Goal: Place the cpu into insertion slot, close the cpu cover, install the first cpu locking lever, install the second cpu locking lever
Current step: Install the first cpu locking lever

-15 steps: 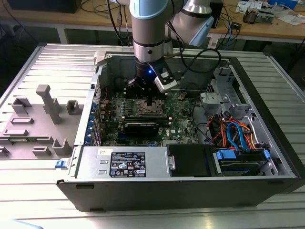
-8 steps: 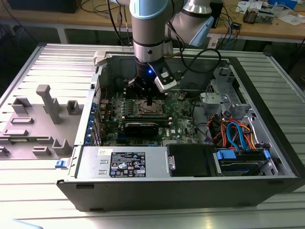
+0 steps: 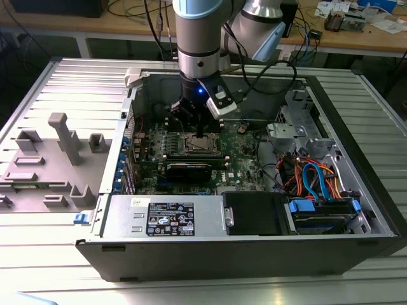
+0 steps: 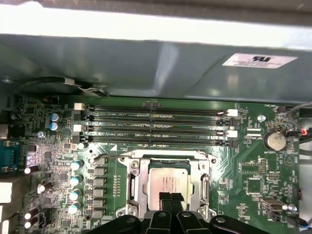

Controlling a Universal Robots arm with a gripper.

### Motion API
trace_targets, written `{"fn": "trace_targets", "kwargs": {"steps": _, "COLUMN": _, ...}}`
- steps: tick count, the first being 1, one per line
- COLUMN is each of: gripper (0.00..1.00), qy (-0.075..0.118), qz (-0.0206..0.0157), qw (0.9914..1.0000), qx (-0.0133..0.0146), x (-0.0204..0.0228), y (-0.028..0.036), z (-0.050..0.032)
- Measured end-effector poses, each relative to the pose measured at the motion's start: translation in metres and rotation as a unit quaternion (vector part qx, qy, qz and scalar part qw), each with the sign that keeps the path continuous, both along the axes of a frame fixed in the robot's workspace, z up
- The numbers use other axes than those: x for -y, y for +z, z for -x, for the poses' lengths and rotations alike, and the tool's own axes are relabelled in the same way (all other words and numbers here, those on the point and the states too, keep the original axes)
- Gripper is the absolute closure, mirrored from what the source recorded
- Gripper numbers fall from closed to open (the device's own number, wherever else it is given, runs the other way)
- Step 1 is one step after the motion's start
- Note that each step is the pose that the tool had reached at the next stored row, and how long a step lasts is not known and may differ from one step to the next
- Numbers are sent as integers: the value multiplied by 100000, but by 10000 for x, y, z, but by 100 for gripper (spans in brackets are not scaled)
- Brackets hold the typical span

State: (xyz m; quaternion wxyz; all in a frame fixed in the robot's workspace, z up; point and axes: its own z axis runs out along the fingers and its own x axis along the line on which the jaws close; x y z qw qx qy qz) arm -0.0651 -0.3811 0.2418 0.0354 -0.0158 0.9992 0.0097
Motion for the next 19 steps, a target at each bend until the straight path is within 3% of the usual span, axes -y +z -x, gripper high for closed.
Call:
{"fn": "trace_targets", "kwargs": {"steps": 6, "gripper": 89, "qy": 2, "qz": -4, "qw": 100000, "qx": 1, "x": 0, "y": 146, "z": 0}}
{"fn": "trace_targets", "kwargs": {"steps": 9, "gripper": 89, "qy": 11, "qz": -3, "qw": 100000, "qx": -64, "x": 0, "y": 149, "z": -1}}
{"fn": "trace_targets", "kwargs": {"steps": 11, "gripper": 89, "qy": 7, "qz": 2, "qw": 99987, "qx": -1599, "x": 0, "y": 147, "z": -2}}
{"fn": "trace_targets", "kwargs": {"steps": 13, "gripper": 89, "qy": 1, "qz": 3, "qw": 99983, "qx": -1831, "x": 0, "y": 147, "z": -2}}
{"fn": "trace_targets", "kwargs": {"steps": 16, "gripper": 89, "qy": 3, "qz": 1, "qw": 99981, "qx": -1940, "x": 0, "y": 147, "z": -2}}
{"fn": "trace_targets", "kwargs": {"steps": 19, "gripper": 89, "qy": 4, "qz": 0, "qw": 99979, "qx": -2064, "x": 0, "y": 202, "z": -2}}
